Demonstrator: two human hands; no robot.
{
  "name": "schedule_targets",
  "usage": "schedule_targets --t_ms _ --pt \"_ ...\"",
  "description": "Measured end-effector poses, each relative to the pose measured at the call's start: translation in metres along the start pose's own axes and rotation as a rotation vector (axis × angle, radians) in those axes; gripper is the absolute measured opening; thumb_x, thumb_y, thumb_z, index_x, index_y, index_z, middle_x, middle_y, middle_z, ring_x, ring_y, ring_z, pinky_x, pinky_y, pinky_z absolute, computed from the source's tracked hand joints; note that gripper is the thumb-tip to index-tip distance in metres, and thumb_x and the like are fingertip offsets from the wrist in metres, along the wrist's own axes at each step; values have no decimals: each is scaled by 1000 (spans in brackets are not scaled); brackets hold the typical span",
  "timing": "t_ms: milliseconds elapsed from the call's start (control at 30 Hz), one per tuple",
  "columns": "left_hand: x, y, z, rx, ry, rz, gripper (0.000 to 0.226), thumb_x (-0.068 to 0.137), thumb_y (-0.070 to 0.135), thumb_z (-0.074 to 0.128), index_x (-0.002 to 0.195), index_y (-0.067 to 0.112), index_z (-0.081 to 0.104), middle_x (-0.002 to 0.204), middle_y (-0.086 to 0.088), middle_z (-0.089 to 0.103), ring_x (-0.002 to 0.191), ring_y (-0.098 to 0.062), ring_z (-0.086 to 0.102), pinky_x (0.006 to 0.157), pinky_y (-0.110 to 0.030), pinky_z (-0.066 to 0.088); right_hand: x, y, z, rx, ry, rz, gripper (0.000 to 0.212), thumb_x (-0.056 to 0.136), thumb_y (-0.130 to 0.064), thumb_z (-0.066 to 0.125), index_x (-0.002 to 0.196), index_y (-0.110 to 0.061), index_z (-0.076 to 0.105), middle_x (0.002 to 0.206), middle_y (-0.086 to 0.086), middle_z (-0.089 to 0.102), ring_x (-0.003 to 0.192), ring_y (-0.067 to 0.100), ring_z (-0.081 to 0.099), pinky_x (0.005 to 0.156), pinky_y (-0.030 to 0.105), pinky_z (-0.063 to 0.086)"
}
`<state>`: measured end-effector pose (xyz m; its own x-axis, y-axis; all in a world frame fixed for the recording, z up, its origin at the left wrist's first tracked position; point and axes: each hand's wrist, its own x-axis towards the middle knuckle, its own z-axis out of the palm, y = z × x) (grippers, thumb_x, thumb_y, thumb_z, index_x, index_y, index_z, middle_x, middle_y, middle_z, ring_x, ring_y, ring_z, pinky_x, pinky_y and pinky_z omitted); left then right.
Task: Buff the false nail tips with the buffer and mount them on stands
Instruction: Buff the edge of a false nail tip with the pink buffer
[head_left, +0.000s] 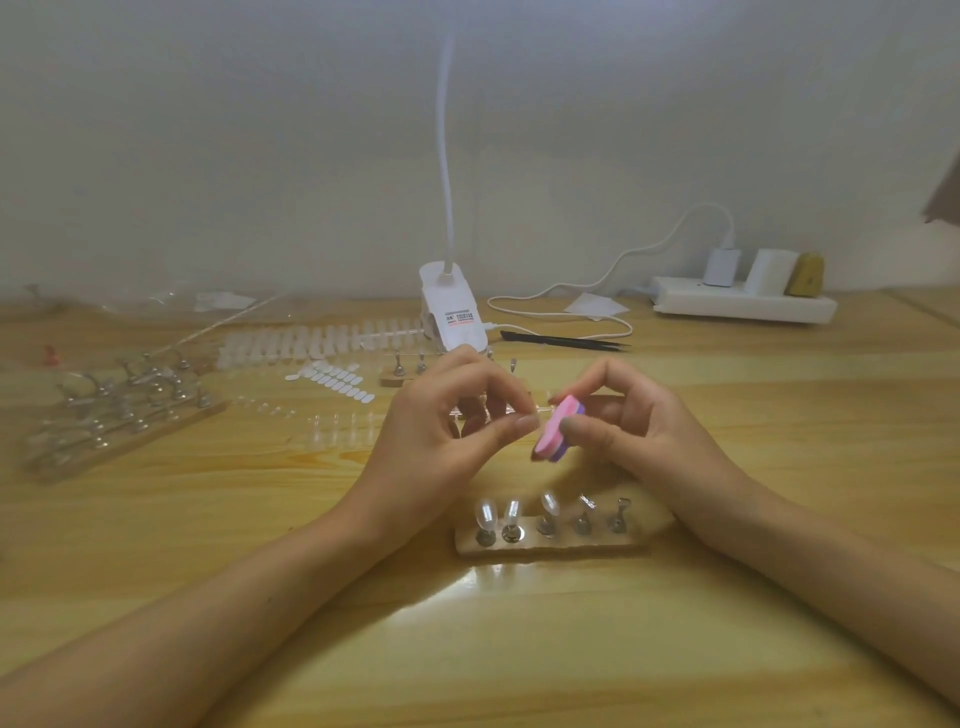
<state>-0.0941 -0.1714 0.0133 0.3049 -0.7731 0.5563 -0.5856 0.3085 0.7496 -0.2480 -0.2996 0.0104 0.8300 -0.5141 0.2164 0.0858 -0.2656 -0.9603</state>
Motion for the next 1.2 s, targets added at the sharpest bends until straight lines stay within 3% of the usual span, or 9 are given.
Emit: schedule_targets --t_ms 133,267,367,567,667,800,967,1067,1200 --pt "0 -1 0 -2 -11 8 7 81 16 76 78 16 69 83 18 55 72 -6 54 63 -18 45 1 1 0 7 101 -16 35 80 -37 68 99 -10 56 86 6 78 69 14 61 57 24 48" --pt "0 -2 0 -8 -10 -1 7 80 22 75 78 18 69 83 17 55 71 -5 54 63 -15 43 1 1 2 12 -1 -13 38 82 -35 72 100 -8 54 87 10 77 77 18 71 63 32 55" --pt "0 -1 1 -11 -16 -1 7 80 21 75 78 18 69 82 19 55 70 -5 53 62 -16 42 2 1 -1 19 113 -1 36 79 -38 68 101 -11 57 86 6 78 74 20 58 56 24 48" --pt "-1 1 1 -8 -25 15 7 79 22 75 78 19 69 82 20 55 71 -5 53 61 -12 40 3 1 0 -1 66 -1 33 82 -37 68 100 -13 55 86 5 77 66 7 57 57 21 47" --pt "-1 1 1 -6 -13 18 9 80 22 74 79 15 70 82 17 55 70 -5 53 61 -14 40 2 0 -1 -14 9 2 41 81 -42 71 104 -11 56 88 7 77 77 12 62 61 19 46" --pt "-1 0 1 -23 4 5 10 80 24 73 79 14 70 82 18 55 70 -4 53 61 -15 42 2 0 -2 -2 -9 17 39 82 -37 68 105 -8 56 86 6 77 68 5 60 59 20 48" --pt "0 -1 1 -5 -7 12 7 81 15 76 79 14 70 82 20 56 70 -4 54 61 -14 41 -1 1 0 53 -94 10 32 83 -30 75 102 -12 57 90 12 77 76 19 70 66 32 58" --pt "-1 -1 1 -15 -7 2 7 81 14 76 79 13 70 83 18 55 70 -5 53 61 -16 41 2 2 -2 24 44 22 42 79 -39 76 104 -12 57 88 8 77 72 14 61 61 25 49" --pt "-2 0 1 -8 -5 23 7 81 16 76 79 13 70 82 19 55 69 -4 53 60 -13 39 3 2 -3 22 -1 32 43 81 -39 75 106 -10 57 88 8 77 73 9 63 62 18 47"
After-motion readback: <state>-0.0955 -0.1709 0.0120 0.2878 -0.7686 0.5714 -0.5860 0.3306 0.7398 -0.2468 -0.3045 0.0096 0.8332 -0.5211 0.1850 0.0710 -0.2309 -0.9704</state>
